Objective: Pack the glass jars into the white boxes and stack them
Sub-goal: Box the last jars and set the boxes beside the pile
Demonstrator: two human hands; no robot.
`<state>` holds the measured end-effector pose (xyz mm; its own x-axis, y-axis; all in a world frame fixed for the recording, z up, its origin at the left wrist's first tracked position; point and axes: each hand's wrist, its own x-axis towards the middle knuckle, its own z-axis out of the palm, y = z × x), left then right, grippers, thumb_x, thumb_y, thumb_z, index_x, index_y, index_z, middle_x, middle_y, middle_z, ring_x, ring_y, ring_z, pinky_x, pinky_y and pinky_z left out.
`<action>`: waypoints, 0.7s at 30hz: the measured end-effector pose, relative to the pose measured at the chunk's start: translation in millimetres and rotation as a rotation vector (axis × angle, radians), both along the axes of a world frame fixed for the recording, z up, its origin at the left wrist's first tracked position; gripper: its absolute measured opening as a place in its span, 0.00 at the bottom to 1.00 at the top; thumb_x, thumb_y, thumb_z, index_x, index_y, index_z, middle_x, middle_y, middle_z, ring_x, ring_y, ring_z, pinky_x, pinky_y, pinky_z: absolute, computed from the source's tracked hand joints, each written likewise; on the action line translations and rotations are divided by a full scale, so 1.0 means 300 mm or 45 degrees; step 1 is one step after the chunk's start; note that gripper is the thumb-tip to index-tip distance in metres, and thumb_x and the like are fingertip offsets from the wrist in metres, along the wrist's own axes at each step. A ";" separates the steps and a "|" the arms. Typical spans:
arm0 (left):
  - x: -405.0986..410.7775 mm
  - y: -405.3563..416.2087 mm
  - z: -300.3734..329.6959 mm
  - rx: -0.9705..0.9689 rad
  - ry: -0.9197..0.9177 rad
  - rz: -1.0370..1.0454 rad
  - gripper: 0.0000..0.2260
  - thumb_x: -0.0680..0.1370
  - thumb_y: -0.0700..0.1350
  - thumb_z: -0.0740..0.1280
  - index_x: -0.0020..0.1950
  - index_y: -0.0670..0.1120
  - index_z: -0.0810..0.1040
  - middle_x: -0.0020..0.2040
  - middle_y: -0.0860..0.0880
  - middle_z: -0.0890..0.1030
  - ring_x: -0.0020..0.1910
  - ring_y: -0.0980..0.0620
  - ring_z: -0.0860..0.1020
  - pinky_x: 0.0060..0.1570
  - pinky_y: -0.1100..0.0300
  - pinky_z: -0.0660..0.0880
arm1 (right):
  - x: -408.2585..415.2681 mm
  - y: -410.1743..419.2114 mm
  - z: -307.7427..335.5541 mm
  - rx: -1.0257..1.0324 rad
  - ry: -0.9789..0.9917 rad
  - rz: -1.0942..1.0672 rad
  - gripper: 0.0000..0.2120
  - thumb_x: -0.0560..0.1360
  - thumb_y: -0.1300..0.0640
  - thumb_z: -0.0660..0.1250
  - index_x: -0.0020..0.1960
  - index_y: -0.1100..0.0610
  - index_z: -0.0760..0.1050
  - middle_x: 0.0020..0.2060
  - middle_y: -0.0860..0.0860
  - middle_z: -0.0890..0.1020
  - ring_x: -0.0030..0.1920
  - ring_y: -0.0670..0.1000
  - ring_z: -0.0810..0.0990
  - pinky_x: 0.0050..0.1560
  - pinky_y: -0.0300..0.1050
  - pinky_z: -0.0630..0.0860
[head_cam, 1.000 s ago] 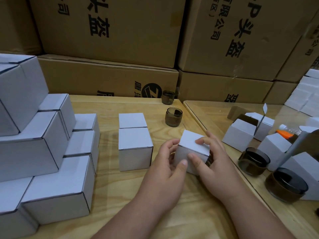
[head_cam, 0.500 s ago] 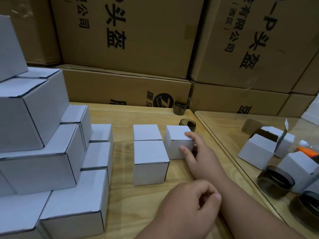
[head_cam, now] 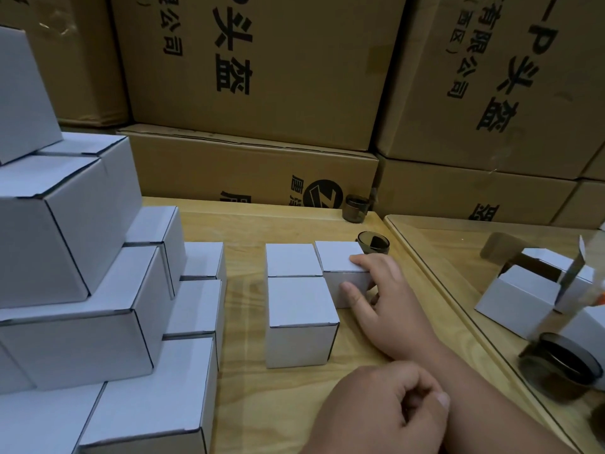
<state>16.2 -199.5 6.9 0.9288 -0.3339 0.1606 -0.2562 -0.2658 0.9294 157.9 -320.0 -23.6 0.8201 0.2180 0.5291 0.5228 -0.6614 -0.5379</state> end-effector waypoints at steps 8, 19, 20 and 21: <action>0.000 0.006 0.006 -0.007 0.025 0.004 0.06 0.77 0.56 0.66 0.49 0.54 0.79 0.36 0.58 0.79 0.36 0.62 0.76 0.45 0.61 0.76 | 0.000 -0.007 0.008 0.102 -0.126 -0.002 0.15 0.78 0.41 0.61 0.63 0.42 0.71 0.60 0.39 0.73 0.60 0.42 0.74 0.53 0.35 0.71; 0.020 0.012 -0.004 -0.043 0.002 -0.016 0.04 0.78 0.55 0.68 0.46 0.57 0.79 0.33 0.59 0.76 0.36 0.62 0.73 0.42 0.65 0.71 | 0.147 -0.076 0.037 0.139 0.359 -0.564 0.23 0.78 0.52 0.67 0.70 0.38 0.69 0.78 0.49 0.59 0.79 0.55 0.57 0.74 0.57 0.62; 0.020 0.011 -0.005 -0.051 0.005 -0.014 0.04 0.78 0.56 0.68 0.44 0.58 0.79 0.33 0.59 0.76 0.35 0.62 0.73 0.41 0.65 0.71 | 0.146 -0.074 0.031 0.102 0.356 -0.565 0.21 0.77 0.53 0.67 0.68 0.38 0.71 0.78 0.49 0.59 0.79 0.55 0.57 0.74 0.55 0.62; 0.021 0.010 -0.006 -0.056 0.002 -0.013 0.04 0.77 0.56 0.67 0.43 0.59 0.78 0.33 0.59 0.77 0.35 0.61 0.73 0.41 0.64 0.71 | 0.142 -0.073 0.028 0.117 0.335 -0.577 0.18 0.77 0.54 0.67 0.64 0.39 0.72 0.77 0.49 0.60 0.78 0.54 0.57 0.72 0.53 0.63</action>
<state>22.4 -196.4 5.2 0.9257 -0.3360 0.1740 -0.2573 -0.2219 0.9405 200.4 -341.9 -15.2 0.9290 -0.2264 0.2928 0.0352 -0.7334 -0.6788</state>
